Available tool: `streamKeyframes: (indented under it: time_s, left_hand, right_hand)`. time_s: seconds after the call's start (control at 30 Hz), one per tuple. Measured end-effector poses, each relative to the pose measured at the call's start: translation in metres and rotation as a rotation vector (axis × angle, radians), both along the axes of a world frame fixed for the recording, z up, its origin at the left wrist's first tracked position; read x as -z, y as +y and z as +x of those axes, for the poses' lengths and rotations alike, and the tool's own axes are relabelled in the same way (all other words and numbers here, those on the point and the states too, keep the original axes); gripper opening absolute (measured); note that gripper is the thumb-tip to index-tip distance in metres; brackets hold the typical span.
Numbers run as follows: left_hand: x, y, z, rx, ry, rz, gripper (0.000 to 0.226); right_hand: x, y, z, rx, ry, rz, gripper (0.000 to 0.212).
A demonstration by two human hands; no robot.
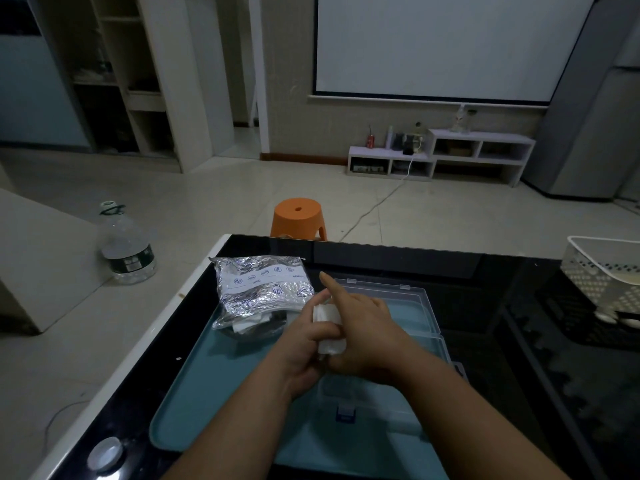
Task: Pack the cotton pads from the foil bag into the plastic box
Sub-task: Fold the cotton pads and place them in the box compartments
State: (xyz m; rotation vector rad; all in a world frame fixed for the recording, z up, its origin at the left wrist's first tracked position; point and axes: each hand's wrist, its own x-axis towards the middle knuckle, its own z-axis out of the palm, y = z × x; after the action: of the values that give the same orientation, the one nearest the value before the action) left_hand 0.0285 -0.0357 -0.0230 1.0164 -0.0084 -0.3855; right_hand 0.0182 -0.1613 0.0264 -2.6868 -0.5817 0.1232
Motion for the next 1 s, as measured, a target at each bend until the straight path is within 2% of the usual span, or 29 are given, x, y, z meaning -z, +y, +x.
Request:
streamKeyframes:
  time_s: [0.13, 0.23, 0.37, 0.43, 0.53, 0.63, 0.77, 0.87, 1.0]
  left_hand:
    - [-0.001, -0.004, 0.001, -0.106, 0.058, 0.071, 0.054]
    - [-0.005, -0.009, -0.001, -0.198, 0.096, 0.164, 0.029]
    - [-0.009, -0.009, -0.001, -0.254, 0.138, 0.19, 0.031]
    - [-0.009, -0.011, 0.002, -0.287, 0.149, 0.206, 0.036]
    - [-0.012, -0.019, 0.005, -0.328, 0.154, 0.232, 0.023]
    - [-0.015, -0.027, 0.005, -0.31, 0.192, 0.186, 0.02]
    - [-0.017, -0.036, 0.005, -0.304, 0.176, 0.203, 0.012]
    - [-0.02, -0.043, 0.005, -0.279, 0.17, 0.195, 0.013]
    - [-0.021, -0.056, 0.001, -0.178, 0.175, 0.138, 0.009]
  right_hand:
    - [0.003, 0.001, 0.002, -0.015, -0.002, 0.002, 0.119]
    - [0.004, 0.0, 0.003, -0.01, 0.021, 0.028, 0.117]
    - [-0.001, -0.009, 0.003, 0.037, 0.099, 0.156, 0.108]
    - [0.001, -0.014, 0.005, 0.114, 0.082, 0.254, 0.096]
    - [0.005, -0.026, 0.008, 0.294, 0.071, 0.422, 0.061]
    - [0.007, -0.037, 0.009, 0.43, 0.173, 0.558, 0.032]
    - [0.01, -0.049, 0.006, 0.472, 0.376, 0.721, 0.032]
    - [0.012, -0.057, 0.002, 0.473, 0.444, 0.784, 0.039]
    - [0.011, -0.067, -0.003, 0.523, 0.516, 0.909, 0.037]
